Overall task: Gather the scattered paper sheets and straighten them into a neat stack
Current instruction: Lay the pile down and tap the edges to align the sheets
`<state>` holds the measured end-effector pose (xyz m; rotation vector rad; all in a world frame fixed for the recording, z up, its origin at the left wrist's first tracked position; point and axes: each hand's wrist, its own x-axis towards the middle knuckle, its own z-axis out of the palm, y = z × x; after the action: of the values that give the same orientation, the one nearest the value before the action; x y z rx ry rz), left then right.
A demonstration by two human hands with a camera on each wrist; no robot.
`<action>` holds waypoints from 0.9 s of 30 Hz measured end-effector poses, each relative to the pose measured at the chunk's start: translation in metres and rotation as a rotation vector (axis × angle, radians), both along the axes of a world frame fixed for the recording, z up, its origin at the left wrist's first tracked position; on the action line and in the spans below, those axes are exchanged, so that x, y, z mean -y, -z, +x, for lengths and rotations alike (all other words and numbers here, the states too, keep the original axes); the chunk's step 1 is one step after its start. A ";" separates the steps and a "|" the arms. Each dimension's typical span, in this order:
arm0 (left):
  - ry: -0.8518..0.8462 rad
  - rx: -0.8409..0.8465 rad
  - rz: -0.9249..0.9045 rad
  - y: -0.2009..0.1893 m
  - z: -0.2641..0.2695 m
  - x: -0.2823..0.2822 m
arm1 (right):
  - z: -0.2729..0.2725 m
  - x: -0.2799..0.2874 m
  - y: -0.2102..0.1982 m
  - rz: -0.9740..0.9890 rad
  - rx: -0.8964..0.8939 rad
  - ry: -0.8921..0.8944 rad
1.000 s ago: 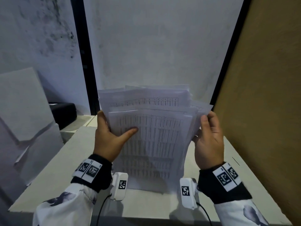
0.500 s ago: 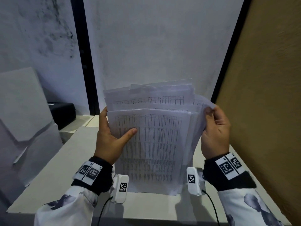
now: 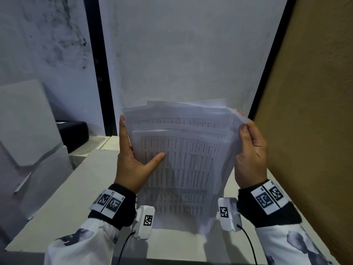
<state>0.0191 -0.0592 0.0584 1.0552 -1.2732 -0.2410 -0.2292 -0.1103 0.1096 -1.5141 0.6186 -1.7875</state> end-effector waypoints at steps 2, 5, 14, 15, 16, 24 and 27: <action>-0.011 0.024 0.013 -0.001 0.000 0.000 | -0.002 0.003 0.003 0.014 0.013 -0.113; -0.007 0.019 0.042 -0.002 0.003 -0.002 | -0.013 0.013 0.026 0.163 -0.060 -0.162; -0.083 -0.073 0.204 0.000 -0.021 -0.005 | 0.001 0.002 0.095 0.259 -0.385 0.044; -0.118 -0.056 0.164 -0.007 -0.023 -0.003 | 0.002 0.000 0.088 0.226 -0.376 0.072; -0.146 -0.043 0.125 -0.013 -0.023 -0.001 | 0.003 -0.001 0.084 0.210 -0.330 0.065; -0.046 -0.079 0.287 0.036 -0.026 -0.015 | -0.004 -0.010 0.116 0.505 -0.137 -0.109; -0.059 -0.083 0.276 0.041 -0.036 -0.013 | -0.001 -0.007 0.116 0.503 -0.108 -0.122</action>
<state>-0.0170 -0.0462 0.0177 1.3019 -1.1539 -0.4201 -0.2303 -0.1033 -0.0066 -1.2704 0.9279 -1.3339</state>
